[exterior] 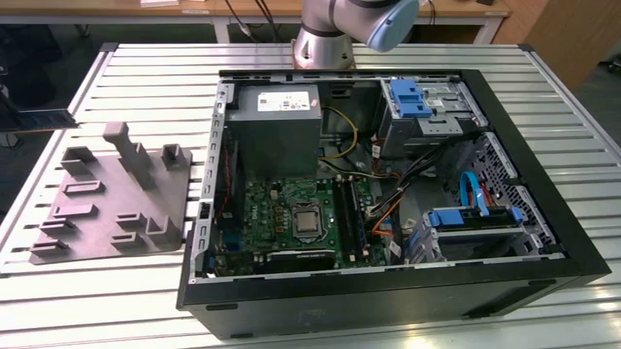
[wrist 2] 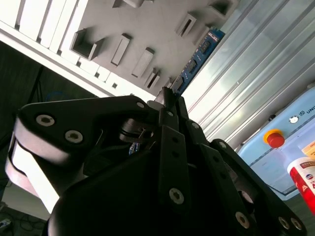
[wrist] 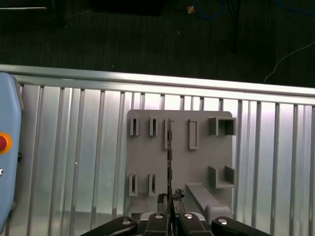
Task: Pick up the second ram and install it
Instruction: 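Pick up the second ram and move it above second insertion slot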
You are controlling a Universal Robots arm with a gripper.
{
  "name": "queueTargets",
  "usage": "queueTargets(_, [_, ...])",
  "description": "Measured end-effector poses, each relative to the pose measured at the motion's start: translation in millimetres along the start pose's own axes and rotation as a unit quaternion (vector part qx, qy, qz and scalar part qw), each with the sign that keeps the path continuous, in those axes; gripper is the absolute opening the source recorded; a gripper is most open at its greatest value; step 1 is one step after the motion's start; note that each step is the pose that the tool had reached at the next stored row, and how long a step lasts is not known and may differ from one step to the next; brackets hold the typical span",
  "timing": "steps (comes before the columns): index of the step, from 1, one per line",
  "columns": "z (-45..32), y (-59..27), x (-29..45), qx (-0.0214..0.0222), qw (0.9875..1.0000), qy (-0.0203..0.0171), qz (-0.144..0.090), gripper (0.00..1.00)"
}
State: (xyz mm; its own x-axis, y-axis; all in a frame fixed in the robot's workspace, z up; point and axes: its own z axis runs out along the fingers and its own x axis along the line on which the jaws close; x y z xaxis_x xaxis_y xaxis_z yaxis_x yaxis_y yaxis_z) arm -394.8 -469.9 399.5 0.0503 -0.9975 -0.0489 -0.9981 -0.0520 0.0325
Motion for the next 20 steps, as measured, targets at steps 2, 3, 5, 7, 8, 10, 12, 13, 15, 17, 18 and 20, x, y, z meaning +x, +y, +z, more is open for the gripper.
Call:
queueTargets(2, [-0.2, -5.7, 0.3, 0.0, 1.0, 0.0, 0.0, 0.14])
queueTargets(3, [-0.2, -8.5, 0.4, 0.0, 1.0, 0.0, 0.0, 0.14])
queueTargets(5, [-0.4, -13.8, 0.7, 0.0, 1.0, 0.0, 0.0, 0.14])
queueTargets(7, [-0.7, -18.8, 1.0, 0.0, 1.0, 0.0, 0.0, 0.14])
queueTargets(8, [-0.8, -21.5, 1.1, 0.0, 1.0, 0.0, 0.0, 0.14])
queueTargets(10, [-0.9, -26.4, 1.3, 0.0, 1.0, 0.0, 0.0, 0.14])
queueTargets(12, [-1.0, -30.6, 1.5, 0.0, 1.0, 0.0, 0.0, 0.14])
queueTargets(13, [-1.1, -32.4, 1.6, 0.0, 1.0, 0.0, 0.0, 0.14])
queueTargets(15, [-1.3, -36.3, 1.8, 0.0, 1.0, 0.0, 0.0, 0.14])
queueTargets(17, [-1.4, -39.7, 2.0, 0.0, 1.0, 0.0, 0.0, 0.14])
queueTargets(18, [-1.4, -41.6, 2.1, 0.0, 1.0, 0.0, 0.0, 0.14])
queueTargets(20, [-1.6, -45.9, 2.3, 0.0, 1.0, 0.0, 0.0, 0.14])
